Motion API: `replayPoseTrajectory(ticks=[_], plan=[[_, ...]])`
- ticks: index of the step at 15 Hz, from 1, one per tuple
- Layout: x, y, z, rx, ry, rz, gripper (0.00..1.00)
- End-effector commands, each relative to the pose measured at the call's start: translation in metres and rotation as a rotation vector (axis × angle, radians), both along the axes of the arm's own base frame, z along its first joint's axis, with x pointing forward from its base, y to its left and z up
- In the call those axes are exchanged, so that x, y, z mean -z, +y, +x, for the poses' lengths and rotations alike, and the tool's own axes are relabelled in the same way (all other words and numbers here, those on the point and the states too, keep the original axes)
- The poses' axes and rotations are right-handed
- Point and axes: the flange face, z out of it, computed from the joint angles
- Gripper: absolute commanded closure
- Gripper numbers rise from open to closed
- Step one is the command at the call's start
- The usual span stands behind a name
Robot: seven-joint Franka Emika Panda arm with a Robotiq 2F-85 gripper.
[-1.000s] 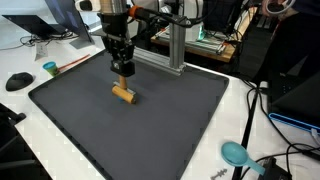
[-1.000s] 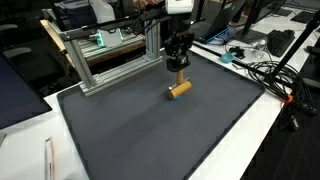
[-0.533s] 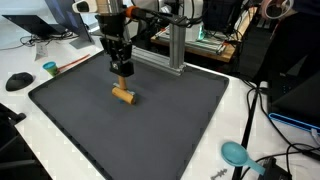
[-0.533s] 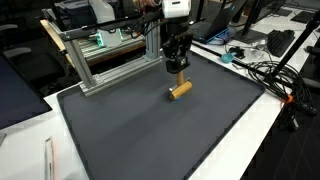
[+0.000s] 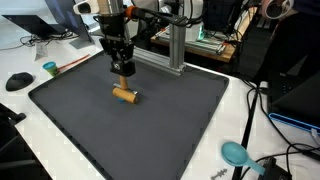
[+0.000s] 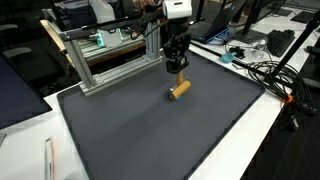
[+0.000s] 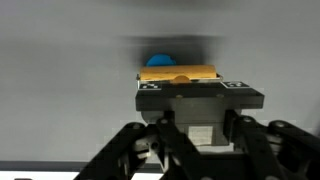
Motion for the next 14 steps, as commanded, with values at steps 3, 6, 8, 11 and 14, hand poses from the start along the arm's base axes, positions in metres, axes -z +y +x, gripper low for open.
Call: replayPoseTrajectory(ticks=[3, 6, 8, 11, 14], plan=[[0.051, 0.007, -0.016, -0.051, 0.148, 0.025, 0.78], [0.05, 0.004, -0.017, -0.068, 0.151, 0.019, 0.78], [0.048, 0.002, -0.018, -0.079, 0.155, 0.008, 0.78], [0.043, 0.0, -0.021, -0.109, 0.159, -0.002, 0.78], [0.039, -0.003, -0.023, -0.13, 0.167, -0.014, 0.78]])
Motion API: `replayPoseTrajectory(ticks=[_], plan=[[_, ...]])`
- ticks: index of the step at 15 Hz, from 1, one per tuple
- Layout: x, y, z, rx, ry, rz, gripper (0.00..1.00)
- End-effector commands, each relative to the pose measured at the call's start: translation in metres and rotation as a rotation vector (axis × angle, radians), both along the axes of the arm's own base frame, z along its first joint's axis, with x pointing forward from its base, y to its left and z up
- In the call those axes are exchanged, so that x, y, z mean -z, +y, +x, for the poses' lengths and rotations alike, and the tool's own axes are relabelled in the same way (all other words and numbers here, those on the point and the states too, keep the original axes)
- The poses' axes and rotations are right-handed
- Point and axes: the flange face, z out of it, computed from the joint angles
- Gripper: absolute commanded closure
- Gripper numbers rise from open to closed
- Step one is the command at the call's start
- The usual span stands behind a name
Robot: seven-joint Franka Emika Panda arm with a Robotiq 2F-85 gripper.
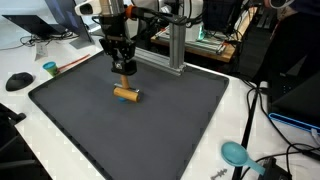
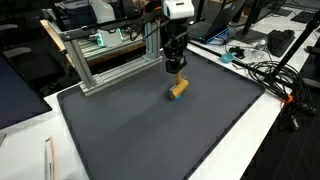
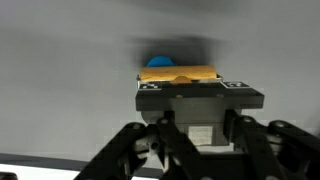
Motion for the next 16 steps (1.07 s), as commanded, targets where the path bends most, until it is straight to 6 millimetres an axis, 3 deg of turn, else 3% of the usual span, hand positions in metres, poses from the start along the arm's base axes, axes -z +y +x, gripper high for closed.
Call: replayPoseTrajectory(ticks=[1, 13, 16], plan=[[0.037, -0.004, -0.021, -0.039, 0.149, -0.004, 0.78], [0.025, -0.014, -0.022, -0.055, 0.221, -0.049, 0.78], [0.009, -0.014, -0.018, -0.042, 0.173, -0.055, 0.78]])
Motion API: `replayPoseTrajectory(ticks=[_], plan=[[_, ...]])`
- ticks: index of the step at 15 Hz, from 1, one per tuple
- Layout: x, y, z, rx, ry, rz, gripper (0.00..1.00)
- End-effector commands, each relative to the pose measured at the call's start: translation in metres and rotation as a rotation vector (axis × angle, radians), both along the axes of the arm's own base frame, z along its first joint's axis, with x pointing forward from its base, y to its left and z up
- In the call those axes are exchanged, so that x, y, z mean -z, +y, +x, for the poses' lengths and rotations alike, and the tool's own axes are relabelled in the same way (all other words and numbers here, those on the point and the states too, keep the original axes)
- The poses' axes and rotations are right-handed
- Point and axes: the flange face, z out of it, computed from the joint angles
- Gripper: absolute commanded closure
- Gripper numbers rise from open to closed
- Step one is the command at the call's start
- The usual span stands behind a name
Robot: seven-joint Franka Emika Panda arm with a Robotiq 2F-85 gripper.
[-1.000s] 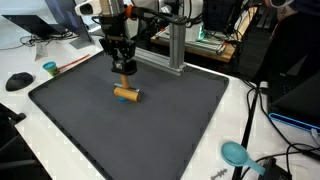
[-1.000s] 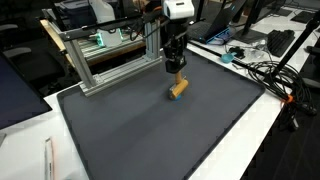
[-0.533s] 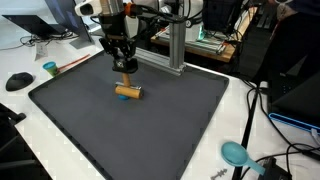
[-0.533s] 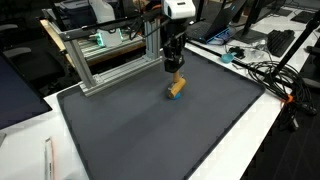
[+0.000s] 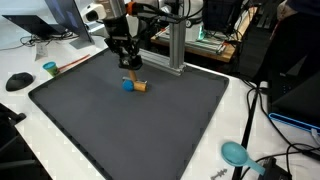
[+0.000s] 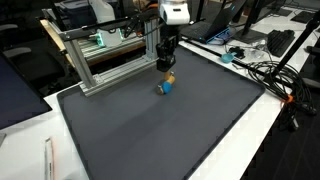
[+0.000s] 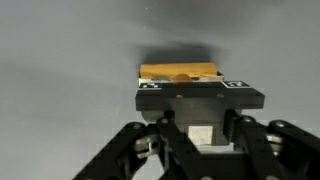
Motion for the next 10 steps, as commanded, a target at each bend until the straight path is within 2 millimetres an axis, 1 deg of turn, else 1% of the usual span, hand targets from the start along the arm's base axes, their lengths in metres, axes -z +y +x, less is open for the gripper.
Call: replayPoseTrajectory(ticks=[1, 8, 10], plan=[[-0.002, -0.006, -0.003, 0.021, -0.006, -0.025, 0.78], [-0.04, -0.014, 0.008, 0.095, -0.116, -0.033, 0.78], [-0.052, -0.019, 0.007, 0.125, -0.085, -0.025, 0.78]])
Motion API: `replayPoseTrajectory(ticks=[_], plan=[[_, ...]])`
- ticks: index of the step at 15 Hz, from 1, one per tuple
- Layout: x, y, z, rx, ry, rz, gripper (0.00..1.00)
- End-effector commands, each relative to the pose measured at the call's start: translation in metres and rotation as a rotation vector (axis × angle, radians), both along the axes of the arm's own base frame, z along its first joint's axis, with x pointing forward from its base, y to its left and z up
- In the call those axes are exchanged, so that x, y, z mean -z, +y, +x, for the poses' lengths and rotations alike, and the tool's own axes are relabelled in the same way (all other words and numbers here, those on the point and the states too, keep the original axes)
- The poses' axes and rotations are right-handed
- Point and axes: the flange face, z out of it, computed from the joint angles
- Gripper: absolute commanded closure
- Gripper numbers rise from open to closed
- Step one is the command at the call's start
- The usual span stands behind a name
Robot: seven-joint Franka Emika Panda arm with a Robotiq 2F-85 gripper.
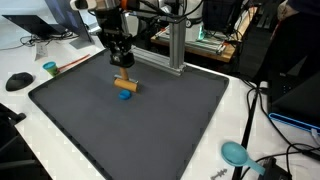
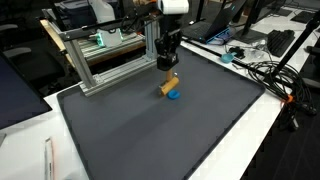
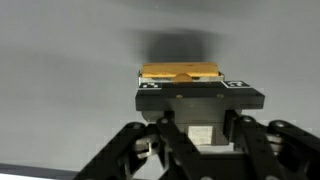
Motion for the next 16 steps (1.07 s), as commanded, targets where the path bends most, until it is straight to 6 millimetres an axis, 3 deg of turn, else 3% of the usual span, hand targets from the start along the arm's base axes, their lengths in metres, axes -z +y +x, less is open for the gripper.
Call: replayPoseTrajectory(ticks=[1, 9, 16], plan=[[-0.03, -0.008, -0.002, 0.069, 0.044, 0.013, 0.78], [-0.076, -0.018, 0.013, 0.489, 0.194, 0.025, 0.78], [-0.095, 0.014, 0.032, 0.872, 0.193, -0.011, 0.78]])
